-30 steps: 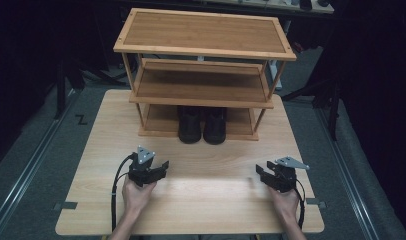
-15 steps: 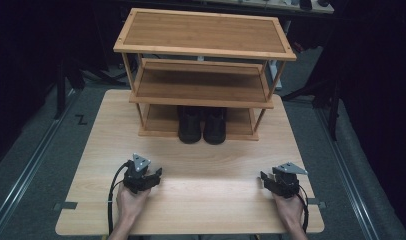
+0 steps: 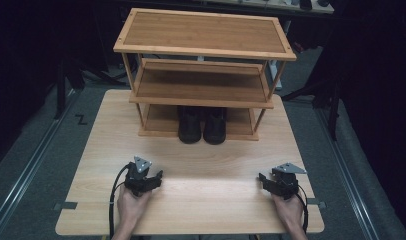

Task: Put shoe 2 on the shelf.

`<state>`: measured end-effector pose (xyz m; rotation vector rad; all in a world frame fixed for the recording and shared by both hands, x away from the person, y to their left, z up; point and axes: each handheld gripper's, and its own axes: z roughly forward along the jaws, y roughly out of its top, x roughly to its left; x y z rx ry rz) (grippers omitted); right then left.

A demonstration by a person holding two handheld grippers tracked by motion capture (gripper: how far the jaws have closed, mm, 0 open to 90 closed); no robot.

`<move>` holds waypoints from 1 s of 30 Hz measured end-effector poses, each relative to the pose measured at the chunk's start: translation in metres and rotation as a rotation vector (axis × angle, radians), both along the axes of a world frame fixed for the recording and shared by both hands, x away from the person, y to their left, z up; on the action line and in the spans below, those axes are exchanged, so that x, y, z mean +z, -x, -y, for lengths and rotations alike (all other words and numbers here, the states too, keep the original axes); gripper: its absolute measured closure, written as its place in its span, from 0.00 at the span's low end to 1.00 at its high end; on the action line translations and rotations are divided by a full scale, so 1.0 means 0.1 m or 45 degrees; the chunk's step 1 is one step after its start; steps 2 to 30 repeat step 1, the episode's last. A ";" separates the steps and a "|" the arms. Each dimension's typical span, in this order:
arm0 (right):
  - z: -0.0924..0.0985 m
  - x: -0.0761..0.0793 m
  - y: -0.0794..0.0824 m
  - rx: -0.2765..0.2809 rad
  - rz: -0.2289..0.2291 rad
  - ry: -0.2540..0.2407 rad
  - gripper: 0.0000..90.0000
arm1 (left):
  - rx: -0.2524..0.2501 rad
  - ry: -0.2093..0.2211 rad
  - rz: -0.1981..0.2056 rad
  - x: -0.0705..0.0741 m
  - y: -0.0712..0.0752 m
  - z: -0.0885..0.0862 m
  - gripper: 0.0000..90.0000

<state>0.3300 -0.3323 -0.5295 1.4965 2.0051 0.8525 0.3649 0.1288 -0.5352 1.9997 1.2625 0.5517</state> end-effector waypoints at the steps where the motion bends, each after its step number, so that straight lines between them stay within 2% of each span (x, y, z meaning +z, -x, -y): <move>1: 0.00 0.00 0.00 0.002 -0.001 -0.001 0.45 | -0.002 0.000 -0.001 0.00 0.00 0.00 0.36; 30: 0.00 0.00 0.00 0.002 -0.001 -0.001 0.45 | -0.002 0.000 -0.001 0.00 0.00 0.00 0.36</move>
